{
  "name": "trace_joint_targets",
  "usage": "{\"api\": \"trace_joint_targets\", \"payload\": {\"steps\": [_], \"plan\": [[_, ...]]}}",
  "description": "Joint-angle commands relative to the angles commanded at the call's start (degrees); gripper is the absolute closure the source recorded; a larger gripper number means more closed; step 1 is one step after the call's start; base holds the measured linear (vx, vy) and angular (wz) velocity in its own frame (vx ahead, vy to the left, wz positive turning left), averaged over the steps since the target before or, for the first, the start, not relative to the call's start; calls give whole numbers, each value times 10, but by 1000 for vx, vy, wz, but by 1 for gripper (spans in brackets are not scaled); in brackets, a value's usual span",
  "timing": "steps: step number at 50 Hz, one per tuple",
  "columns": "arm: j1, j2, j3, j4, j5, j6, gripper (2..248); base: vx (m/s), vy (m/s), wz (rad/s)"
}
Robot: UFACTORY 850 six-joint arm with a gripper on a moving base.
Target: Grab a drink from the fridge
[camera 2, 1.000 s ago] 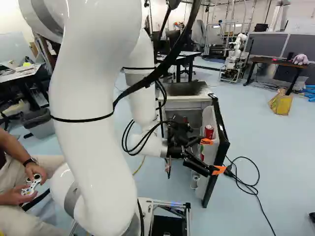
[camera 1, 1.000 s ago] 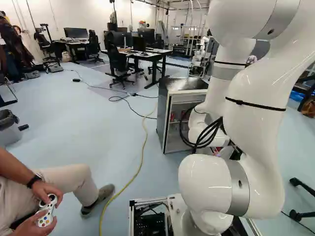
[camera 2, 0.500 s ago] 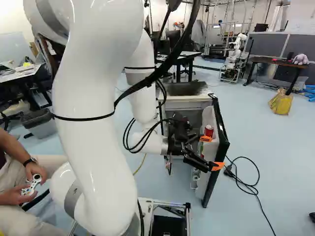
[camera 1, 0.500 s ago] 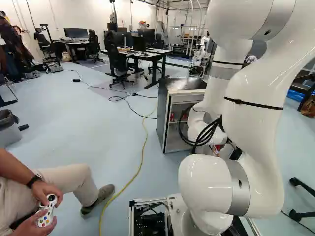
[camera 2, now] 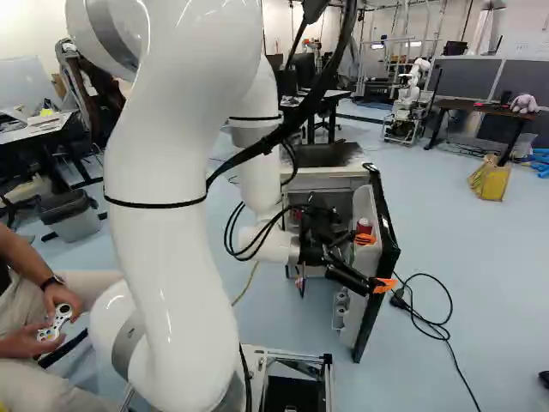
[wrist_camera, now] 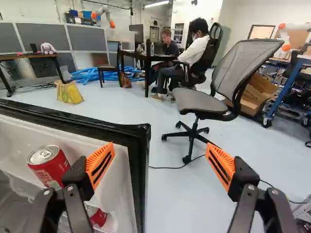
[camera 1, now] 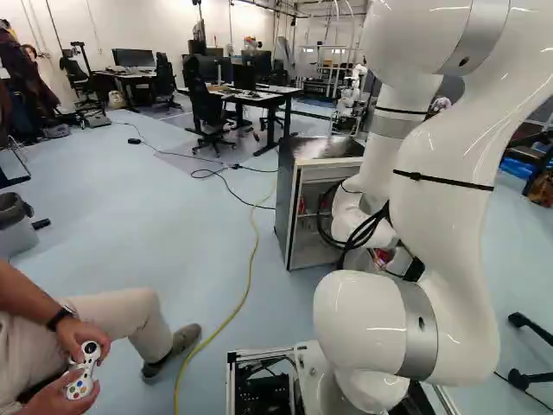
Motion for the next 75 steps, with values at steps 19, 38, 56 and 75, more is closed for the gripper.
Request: {"api": "trace_joint_targets", "payload": {"steps": [19,38,56,75], "plan": [[-20,-20,-33,0,0,0,3,0,0,0],[-39,-39,-65,0,0,0,3,0,0,0],[-56,-58,-96,0,0,0,3,0,0,0],[-71,-78,-131,0,0,0,3,0,0,0]]}}
